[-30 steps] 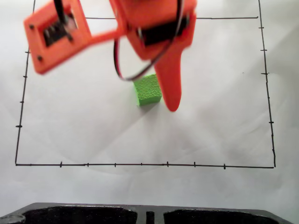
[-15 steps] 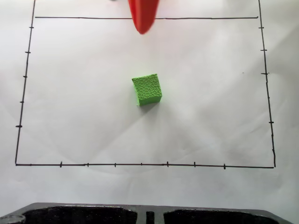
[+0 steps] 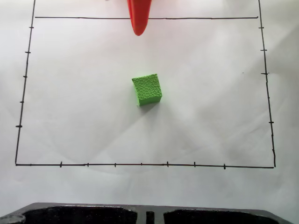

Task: Grasp the colored block, Place it on the black dot, and then return the arm to the default position.

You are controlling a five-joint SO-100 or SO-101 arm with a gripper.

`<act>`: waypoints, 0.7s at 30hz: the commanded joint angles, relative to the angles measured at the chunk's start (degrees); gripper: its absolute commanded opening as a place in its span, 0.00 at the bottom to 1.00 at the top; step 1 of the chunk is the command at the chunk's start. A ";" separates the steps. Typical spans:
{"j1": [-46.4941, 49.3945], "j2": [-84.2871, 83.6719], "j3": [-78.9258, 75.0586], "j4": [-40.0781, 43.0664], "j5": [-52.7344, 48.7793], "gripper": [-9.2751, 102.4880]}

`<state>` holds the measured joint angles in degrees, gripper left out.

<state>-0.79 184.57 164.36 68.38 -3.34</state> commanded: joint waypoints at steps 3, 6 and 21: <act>1.23 2.55 5.54 -5.98 -0.70 0.08; 1.58 2.72 7.21 -8.70 0.35 0.08; 2.11 2.72 7.21 -8.79 2.55 0.08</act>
<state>0.88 186.33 172.00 60.29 -1.05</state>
